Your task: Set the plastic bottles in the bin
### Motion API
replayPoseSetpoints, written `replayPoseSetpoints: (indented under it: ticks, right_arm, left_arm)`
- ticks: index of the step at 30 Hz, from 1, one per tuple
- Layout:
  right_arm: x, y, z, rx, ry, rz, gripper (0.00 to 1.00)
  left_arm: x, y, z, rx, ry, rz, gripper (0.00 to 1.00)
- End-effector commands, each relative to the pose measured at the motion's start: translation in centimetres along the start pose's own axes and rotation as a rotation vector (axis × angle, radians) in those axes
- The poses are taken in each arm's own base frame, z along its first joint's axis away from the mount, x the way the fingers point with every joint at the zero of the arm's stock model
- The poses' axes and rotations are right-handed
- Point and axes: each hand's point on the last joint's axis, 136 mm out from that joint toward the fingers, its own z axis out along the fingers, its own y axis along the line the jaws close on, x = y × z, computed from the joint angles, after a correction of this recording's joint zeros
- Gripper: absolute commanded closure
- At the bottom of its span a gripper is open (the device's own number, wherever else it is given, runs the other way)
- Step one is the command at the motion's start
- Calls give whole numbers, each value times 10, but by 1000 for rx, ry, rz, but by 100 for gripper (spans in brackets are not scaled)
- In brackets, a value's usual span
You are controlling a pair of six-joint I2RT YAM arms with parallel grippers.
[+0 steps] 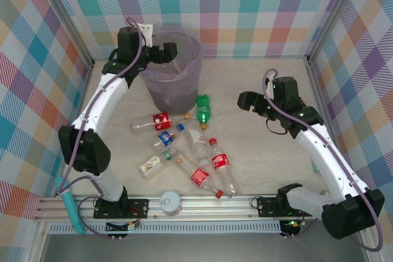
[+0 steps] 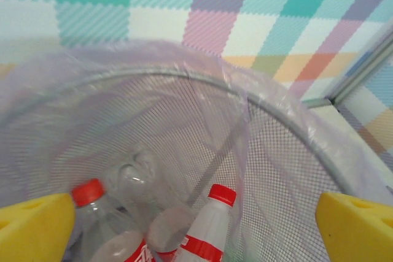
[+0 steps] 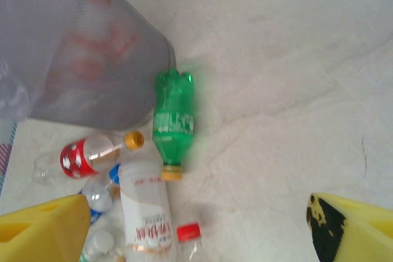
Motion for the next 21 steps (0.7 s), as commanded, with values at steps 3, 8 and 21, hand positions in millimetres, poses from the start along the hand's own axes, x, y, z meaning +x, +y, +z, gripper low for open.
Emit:
replayPoseSetpoints:
  ticks: [3, 8, 21]
  right_arm:
    - [122, -19, -9, 128, 403, -75, 12]
    - [194, -26, -24, 183, 595, -92, 13]
    - [276, -11, 27, 104, 754, -136, 13]
  left_arm:
    - [-16, 0, -70, -110, -47, -90, 0]
    - [25, -5, -108, -87, -38, -286, 0]
    - [117, -13, -138, -75, 83, -475, 1]
